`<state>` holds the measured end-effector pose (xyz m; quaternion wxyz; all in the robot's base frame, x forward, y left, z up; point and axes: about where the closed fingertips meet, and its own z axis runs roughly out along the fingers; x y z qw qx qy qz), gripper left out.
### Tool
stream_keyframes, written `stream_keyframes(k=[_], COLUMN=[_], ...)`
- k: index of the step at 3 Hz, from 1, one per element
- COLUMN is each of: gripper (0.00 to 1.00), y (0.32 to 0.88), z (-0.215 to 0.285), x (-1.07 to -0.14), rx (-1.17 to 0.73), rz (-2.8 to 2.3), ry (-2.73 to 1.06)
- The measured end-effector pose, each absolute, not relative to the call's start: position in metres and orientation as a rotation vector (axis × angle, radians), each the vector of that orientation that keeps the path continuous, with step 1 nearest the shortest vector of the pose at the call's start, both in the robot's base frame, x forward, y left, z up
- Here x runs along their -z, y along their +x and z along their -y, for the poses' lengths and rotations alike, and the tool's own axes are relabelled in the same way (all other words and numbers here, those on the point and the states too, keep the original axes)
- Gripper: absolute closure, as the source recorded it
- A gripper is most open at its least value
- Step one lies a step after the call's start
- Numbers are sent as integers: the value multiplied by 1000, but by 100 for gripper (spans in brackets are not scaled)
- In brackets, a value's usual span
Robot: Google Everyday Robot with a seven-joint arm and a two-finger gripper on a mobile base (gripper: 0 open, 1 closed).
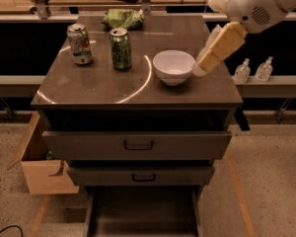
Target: Place green can into bottom drawer
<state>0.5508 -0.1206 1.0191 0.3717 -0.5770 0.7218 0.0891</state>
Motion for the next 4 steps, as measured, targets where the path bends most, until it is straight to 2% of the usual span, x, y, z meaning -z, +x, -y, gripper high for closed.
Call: stream_keyframes(k=[2,4], gripper=[0,0], y=[560,622], z=[119,105], x=[-1016,-988], rx=[-216,-332], rz=[-1846,-1755], ry=[-1430,-1340])
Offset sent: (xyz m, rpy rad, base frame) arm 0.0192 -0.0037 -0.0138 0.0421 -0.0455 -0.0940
